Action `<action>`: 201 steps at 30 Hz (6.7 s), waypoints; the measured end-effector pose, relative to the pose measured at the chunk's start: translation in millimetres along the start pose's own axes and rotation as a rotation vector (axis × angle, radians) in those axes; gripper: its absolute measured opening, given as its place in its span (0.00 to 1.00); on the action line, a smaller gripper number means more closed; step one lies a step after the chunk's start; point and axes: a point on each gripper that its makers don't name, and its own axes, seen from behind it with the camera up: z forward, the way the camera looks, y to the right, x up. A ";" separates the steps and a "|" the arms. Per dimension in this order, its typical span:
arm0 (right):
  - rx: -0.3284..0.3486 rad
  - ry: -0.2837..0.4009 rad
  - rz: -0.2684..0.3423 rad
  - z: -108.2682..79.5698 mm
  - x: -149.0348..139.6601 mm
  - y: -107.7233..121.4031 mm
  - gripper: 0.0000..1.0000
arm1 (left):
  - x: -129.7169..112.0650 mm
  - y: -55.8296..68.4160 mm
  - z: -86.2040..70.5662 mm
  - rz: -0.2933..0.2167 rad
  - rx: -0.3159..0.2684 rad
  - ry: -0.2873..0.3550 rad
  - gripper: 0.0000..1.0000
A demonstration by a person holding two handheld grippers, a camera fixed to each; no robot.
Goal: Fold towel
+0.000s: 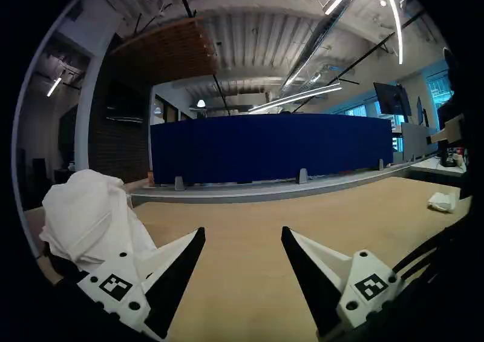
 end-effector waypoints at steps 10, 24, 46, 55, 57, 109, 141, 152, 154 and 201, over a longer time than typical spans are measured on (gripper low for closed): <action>0.003 0.003 -0.006 1.0 1.0 -1.0 1.00 | -4.5 -3.9 1.9 -0.022 0.003 0.010 0.93; -0.008 0.034 0.009 3.2 7.4 4.5 1.00 | -6.0 -8.6 1.6 -0.053 0.002 0.008 0.93; -0.056 0.177 0.085 -2.8 32.5 65.4 1.00 | -6.3 -8.5 1.9 -0.052 0.002 0.008 0.94; -0.038 0.198 0.093 -2.3 14.8 69.8 1.00 | -5.8 -8.7 1.2 -0.052 0.002 0.008 0.94; -0.039 0.203 0.101 -1.3 8.4 71.7 1.00 | -5.9 -8.8 1.2 -0.052 0.002 0.008 0.94; -0.071 0.187 0.114 19.1 -93.3 79.9 1.00 | -5.5 -8.5 1.0 -0.052 0.002 0.008 0.94; -0.094 0.184 0.060 21.6 -101.3 79.0 1.00 | -5.8 -8.6 1.5 -0.052 0.002 0.008 0.94; -0.094 0.184 0.061 20.5 -100.3 78.3 1.00 | -5.7 -8.2 1.3 -0.052 0.002 0.008 0.94; -0.094 0.183 0.061 20.0 -100.0 78.2 1.00 | -5.6 -8.1 1.4 -0.052 0.002 0.008 0.94; -0.093 0.184 0.061 16.2 -103.2 78.5 1.00 | -8.2 -9.0 3.8 -0.055 0.001 0.008 0.94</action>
